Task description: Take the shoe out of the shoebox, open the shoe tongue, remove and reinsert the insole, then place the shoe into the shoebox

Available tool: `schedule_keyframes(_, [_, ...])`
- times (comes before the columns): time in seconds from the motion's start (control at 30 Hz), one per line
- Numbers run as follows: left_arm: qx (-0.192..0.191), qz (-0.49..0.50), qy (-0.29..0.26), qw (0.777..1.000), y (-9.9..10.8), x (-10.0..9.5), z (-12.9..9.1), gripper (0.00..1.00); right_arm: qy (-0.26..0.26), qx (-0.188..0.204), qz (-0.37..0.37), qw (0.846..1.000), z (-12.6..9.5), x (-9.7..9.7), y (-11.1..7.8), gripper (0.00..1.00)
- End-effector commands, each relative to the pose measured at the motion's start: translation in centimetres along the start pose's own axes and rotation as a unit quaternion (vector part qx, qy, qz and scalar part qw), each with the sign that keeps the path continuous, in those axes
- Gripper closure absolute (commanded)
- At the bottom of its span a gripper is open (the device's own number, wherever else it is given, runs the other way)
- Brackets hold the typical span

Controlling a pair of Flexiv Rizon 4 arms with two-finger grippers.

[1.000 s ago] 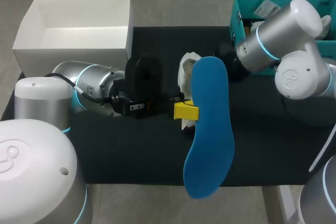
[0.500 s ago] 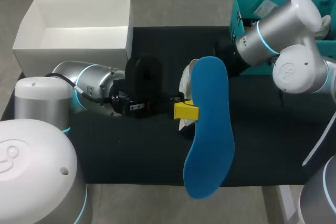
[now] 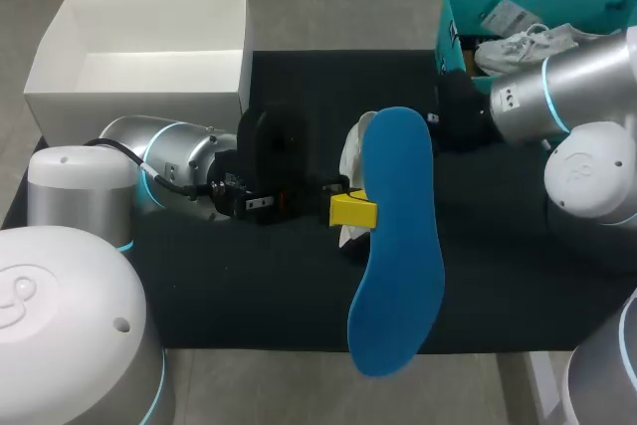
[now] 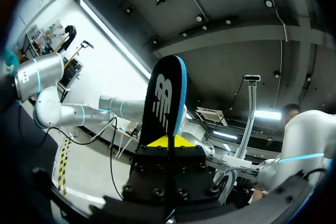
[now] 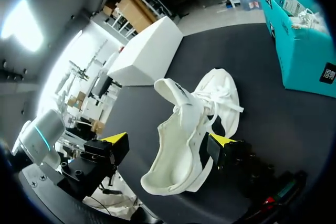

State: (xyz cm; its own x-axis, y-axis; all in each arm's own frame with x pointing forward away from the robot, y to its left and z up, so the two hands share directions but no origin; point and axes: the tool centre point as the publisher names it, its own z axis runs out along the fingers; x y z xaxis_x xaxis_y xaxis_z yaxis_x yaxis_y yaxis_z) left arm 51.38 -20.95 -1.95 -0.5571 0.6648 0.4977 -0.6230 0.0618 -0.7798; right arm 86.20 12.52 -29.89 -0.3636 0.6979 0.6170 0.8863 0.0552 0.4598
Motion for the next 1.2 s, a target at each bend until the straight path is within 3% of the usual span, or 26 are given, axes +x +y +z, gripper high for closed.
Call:
schedule_keyframes(0.03, [0.001, 0.000, 0.000, 1.000, 0.0, 0.0, 0.0, 1.00, 0.001, -0.004, 0.000, 1.000, 0.2, 0.0, -0.2, 0.00])
schedule_keyframes(0.27, [0.001, 0.000, 0.000, 1.000, 0.0, 0.0, 0.0, 1.00, 0.001, -0.004, 0.000, 1.000, 0.2, 0.0, -0.2, 0.00])
schedule_keyframes(0.33, [0.001, 0.000, 0.000, 1.000, 0.0, 0.0, 0.0, 1.00, 0.052, -0.024, 0.049, 0.997, -1.1, 1.3, 0.5, 0.00])
schedule_keyframes(0.4, [0.001, 0.000, 0.000, 1.000, 0.0, 0.0, 0.0, 1.00, 0.104, -0.022, 0.088, 0.990, -2.3, 2.7, 0.8, 0.00])
schedule_keyframes(0.5, [0.001, 0.000, 0.000, 1.000, 0.0, 0.0, 0.0, 1.00, 0.198, 0.002, 0.147, 0.969, -3.8, 5.2, 1.0, 0.00])
schedule_keyframes(0.63, [0.001, 0.000, 0.000, 1.000, 0.0, 0.0, 0.0, 1.00, 0.280, 0.047, 0.190, 0.940, -5.6, 8.5, 1.1, 0.00])
schedule_keyframes(0.83, [0.001, 0.000, 0.000, 1.000, 0.0, 0.0, 0.0, 1.00, 0.322, 0.084, 0.212, 0.919, -7.9, 10.8, 1.6, 0.00])
schedule_keyframes(1.0, [0.001, 0.000, 0.000, 1.000, 0.0, 0.0, 0.0, 1.00, 0.334, 0.098, 0.236, 0.907, -9.6, 11.4, 2.2, 0.00])
schedule_keyframes(1.07, [0.001, 0.000, 0.000, 1.000, 0.0, 0.0, 0.0, 1.00, 0.354, 0.102, 0.253, 0.895, -10.3, 11.7, 2.6, 0.00])
schedule_keyframes(1.2, [0.001, 0.000, 0.000, 1.000, 0.0, 0.0, 0.0, 1.00, 0.348, 0.103, 0.247, 0.898, -11.4, 12.4, 3.6, 0.00])
